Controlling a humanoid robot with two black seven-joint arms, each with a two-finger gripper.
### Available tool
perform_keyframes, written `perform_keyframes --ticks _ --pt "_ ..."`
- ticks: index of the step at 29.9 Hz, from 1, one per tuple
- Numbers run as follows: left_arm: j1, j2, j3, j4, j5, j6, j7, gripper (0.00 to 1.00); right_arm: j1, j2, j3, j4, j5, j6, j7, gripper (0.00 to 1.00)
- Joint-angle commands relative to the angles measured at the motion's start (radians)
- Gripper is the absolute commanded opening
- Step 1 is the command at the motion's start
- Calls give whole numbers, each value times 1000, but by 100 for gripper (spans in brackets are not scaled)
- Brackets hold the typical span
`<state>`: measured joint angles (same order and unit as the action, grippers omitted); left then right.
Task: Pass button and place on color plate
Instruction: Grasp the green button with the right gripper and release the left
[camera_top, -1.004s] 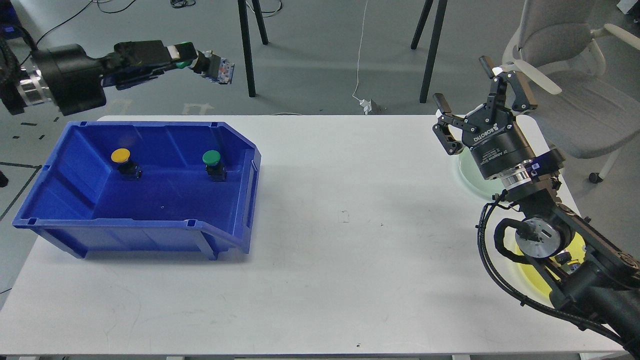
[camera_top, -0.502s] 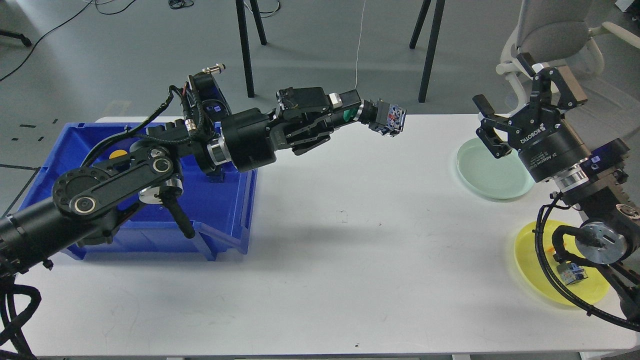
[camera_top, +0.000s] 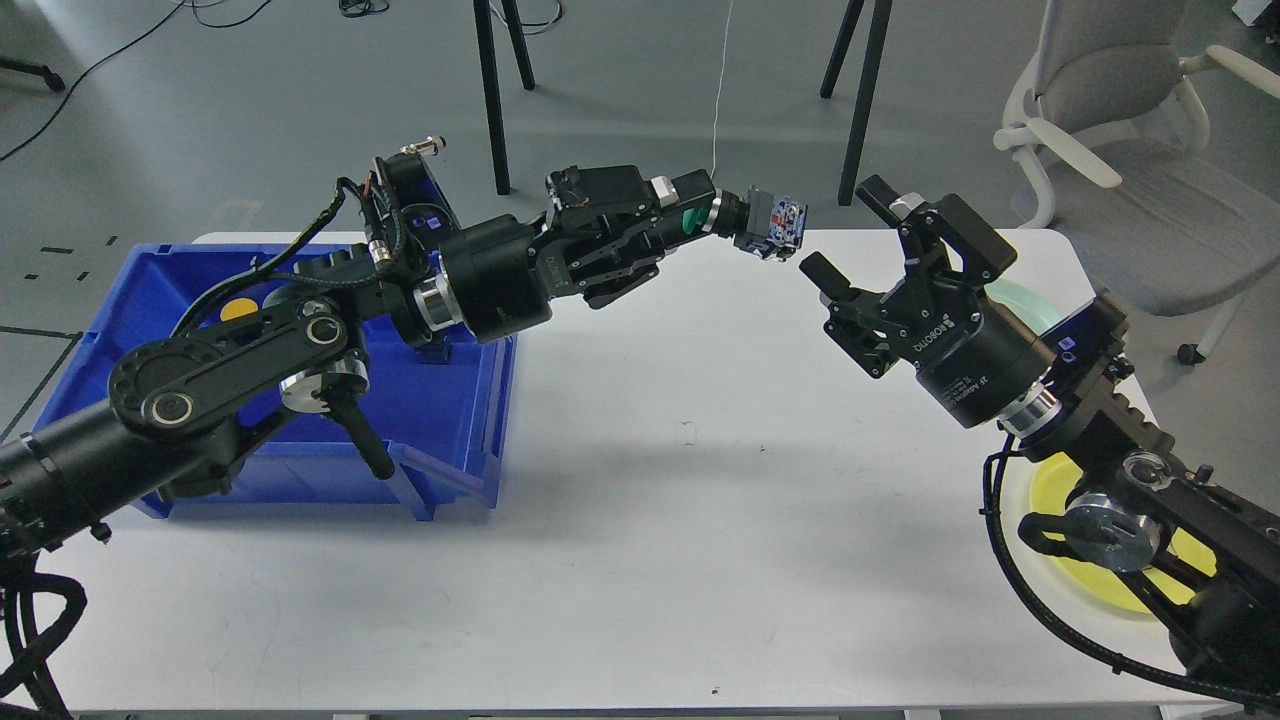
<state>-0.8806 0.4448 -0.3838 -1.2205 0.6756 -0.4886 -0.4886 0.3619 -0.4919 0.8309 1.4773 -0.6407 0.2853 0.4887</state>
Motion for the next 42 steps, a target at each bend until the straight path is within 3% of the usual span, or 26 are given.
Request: perform_keyframes --ticks 1,19,29,42 --pt "0 -1 0 4 -10 0 0 12 -3 45 -1 0 1 -2 0 82" --pt "0 -1 0 16 -13 0 0 13 43 102 -7 -11 6 -8 0 79" --pt "-1 -3 0 16 -21 0 0 13 74 104 -55 -14 6 -11 0 69" --pt "-1 -1 0 16 -21 0 0 14 75 104 -50 -23 7 -17 0 65"
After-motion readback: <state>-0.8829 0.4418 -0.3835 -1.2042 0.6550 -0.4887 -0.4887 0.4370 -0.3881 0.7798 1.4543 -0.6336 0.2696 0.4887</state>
